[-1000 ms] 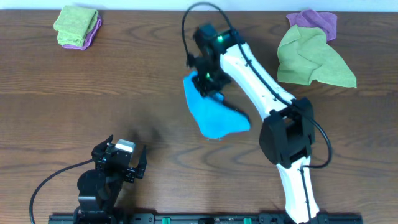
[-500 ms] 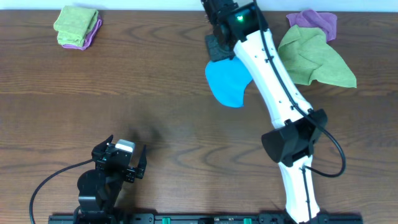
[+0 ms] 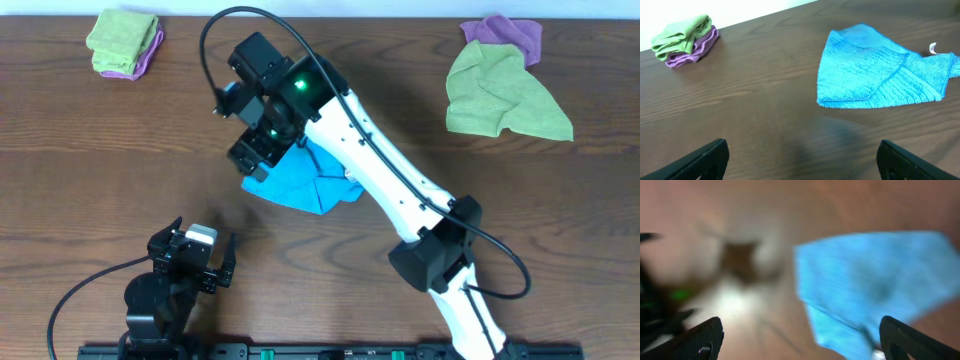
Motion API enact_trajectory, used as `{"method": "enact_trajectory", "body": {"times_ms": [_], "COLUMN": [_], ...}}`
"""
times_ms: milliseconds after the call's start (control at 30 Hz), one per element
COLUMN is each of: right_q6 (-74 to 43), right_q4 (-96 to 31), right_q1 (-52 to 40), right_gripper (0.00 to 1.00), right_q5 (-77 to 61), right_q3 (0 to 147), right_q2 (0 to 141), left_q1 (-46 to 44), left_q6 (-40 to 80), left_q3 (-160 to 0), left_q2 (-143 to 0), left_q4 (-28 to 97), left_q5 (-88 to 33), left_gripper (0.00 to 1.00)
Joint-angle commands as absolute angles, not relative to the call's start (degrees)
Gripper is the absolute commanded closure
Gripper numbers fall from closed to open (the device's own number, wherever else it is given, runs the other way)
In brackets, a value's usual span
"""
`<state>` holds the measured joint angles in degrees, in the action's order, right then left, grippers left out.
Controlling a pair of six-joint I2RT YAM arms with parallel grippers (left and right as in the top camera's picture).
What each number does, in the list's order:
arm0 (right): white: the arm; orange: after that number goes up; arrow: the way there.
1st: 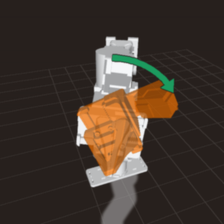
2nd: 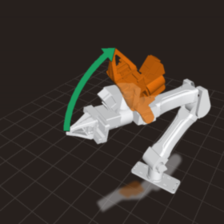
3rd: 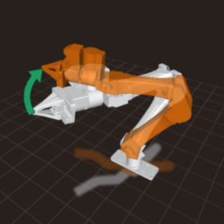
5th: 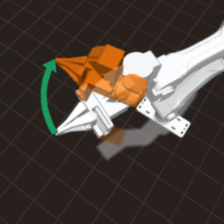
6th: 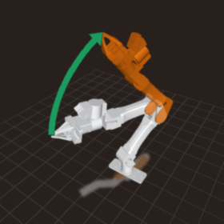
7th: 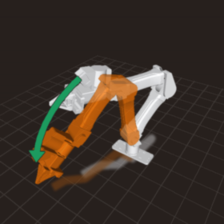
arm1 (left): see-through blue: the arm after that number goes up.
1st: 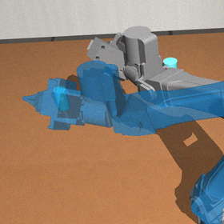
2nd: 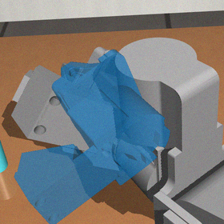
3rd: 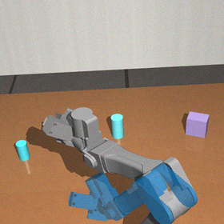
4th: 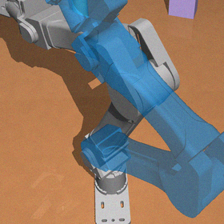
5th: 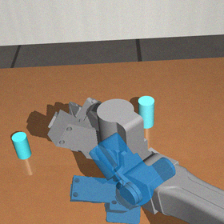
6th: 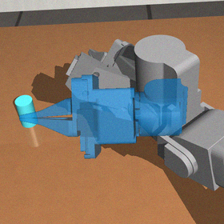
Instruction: Fold the cloth
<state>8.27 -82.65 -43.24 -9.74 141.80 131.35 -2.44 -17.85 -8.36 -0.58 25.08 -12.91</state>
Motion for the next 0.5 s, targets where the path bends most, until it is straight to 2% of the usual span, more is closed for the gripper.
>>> {"method": "enact_trajectory", "body": {"times_ms": [0,233,467], "right_q6": [7.6,5.17,4.78], "right_q4": [-82.46,-81.73,-76.77], "right_q1": [-41.45,-38.17,-36.14], "right_gripper": [0.02,0.18,0.2], "right_q5": [-0.62,-5.5,-10.24], "right_q3": [137.99,123.61,115.92], "right_q2": [131.37,131.37,131.37], "left_q1": [-2.66,-2.66,-2.66], "left_q6": [-18.0,-18.0,-18.0], "left_q3": [-7.25,-7.25,-7.25], "left_q2": [-0.21,-0.21,-0.21], "left_q4": [25.21,25.21,25.21], "left_q5": [-13.08,-13.08,-13.1], "left_gripper": [0.05,0.05,0.05]}}
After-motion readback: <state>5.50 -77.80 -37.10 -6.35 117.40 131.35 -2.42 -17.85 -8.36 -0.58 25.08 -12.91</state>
